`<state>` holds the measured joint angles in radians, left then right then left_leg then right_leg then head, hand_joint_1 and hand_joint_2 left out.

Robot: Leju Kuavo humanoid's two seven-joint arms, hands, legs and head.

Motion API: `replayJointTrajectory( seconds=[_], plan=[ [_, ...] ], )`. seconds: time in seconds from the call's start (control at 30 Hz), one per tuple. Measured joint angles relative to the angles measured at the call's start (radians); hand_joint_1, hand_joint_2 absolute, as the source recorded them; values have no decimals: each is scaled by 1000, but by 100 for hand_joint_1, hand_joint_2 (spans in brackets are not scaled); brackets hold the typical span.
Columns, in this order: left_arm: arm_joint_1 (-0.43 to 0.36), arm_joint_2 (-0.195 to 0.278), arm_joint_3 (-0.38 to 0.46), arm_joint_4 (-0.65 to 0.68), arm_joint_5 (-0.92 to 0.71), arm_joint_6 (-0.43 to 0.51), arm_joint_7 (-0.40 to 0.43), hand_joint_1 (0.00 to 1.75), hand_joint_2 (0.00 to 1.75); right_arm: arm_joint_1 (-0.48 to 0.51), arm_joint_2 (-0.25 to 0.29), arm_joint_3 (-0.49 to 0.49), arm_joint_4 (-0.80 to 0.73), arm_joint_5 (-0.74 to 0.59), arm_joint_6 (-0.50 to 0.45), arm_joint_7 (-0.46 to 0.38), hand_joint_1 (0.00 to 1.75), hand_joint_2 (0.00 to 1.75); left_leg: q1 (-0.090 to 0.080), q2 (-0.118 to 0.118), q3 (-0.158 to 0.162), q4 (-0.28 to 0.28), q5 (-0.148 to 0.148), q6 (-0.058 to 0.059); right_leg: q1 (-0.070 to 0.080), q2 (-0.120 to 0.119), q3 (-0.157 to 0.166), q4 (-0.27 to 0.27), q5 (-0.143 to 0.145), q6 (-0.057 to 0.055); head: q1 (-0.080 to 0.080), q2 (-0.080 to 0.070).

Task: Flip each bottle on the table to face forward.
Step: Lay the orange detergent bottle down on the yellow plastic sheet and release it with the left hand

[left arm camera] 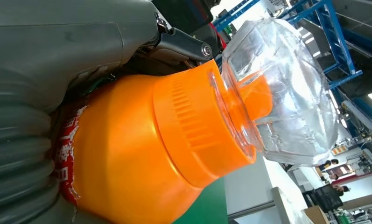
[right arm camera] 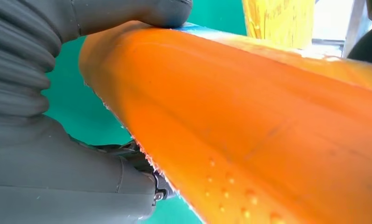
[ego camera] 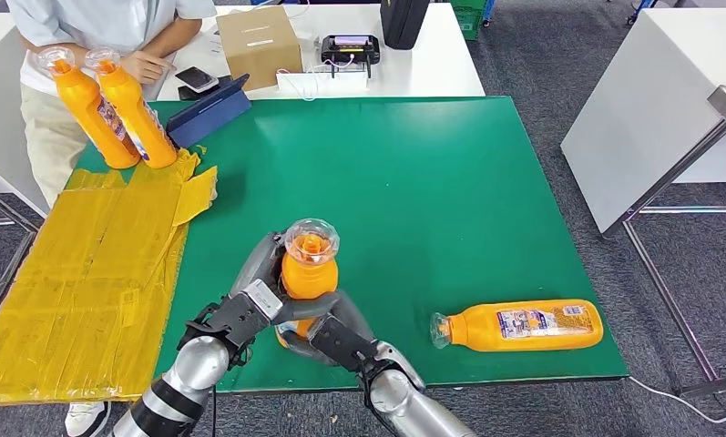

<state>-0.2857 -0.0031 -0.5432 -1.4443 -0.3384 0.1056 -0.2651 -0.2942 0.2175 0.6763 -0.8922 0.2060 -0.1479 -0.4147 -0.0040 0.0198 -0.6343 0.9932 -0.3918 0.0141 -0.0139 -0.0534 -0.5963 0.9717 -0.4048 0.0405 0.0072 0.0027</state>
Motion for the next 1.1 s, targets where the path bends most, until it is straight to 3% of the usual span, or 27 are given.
replayJointTrajectory(
  seconds=[0.03,0.07,0.17,0.2,0.33,0.47,0.7,0.9,1.1],
  plan=[
    [0,0,2,0,0,-1,0,175,175,3,-1,-2,-6,2,-5,0,172,175,0,0,0,0,0,0,0,0,0,0,0,0,0,0],
    [-1,0,4,-1,0,-1,0,175,175,5,-2,-5,-12,4,-12,0,153,175,0,0,0,0,0,0,0,0,0,0,0,0,0,0],
    [-7,1,12,-6,-6,14,2,175,175,21,-8,-15,-52,12,-46,-5,24,175,0,0,0,0,0,0,0,0,0,0,0,0,0,0],
    [-12,2,18,-8,-15,25,6,175,175,29,-12,-20,-76,17,-60,-10,0,175,0,0,0,0,0,0,0,0,0,0,0,0,0,0],
    [-46,24,64,-10,-121,100,53,175,175,70,-27,-55,-233,39,-114,-26,0,175,0,2,0,0,0,0,0,1,-1,0,1,0,0,0],
    [-105,54,127,-1,-325,205,130,175,175,124,-45,-110,-417,43,-154,-35,0,175,1,1,0,0,2,-1,1,0,-1,0,0,0,0,0],
    [-220,106,201,55,-703,274,277,175,175,195,-75,-184,-688,39,-184,-66,0,175,1,1,0,0,2,-1,0,0,-1,0,1,0,0,0],
    [-296,148,209,175,-1172,212,455,175,175,221,-91,-218,-860,18,-199,-67,0,175,1,2,0,0,1,-1,0,1,-1,0,1,0,0,0],
    [-323,170,204,303,-1228,200,478,175,175,229,-103,-238,-949,21,-197,-53,0,175,1,5,0,0,2,-1,1,2,-2,1,1,-1,0,0]
  ],
)
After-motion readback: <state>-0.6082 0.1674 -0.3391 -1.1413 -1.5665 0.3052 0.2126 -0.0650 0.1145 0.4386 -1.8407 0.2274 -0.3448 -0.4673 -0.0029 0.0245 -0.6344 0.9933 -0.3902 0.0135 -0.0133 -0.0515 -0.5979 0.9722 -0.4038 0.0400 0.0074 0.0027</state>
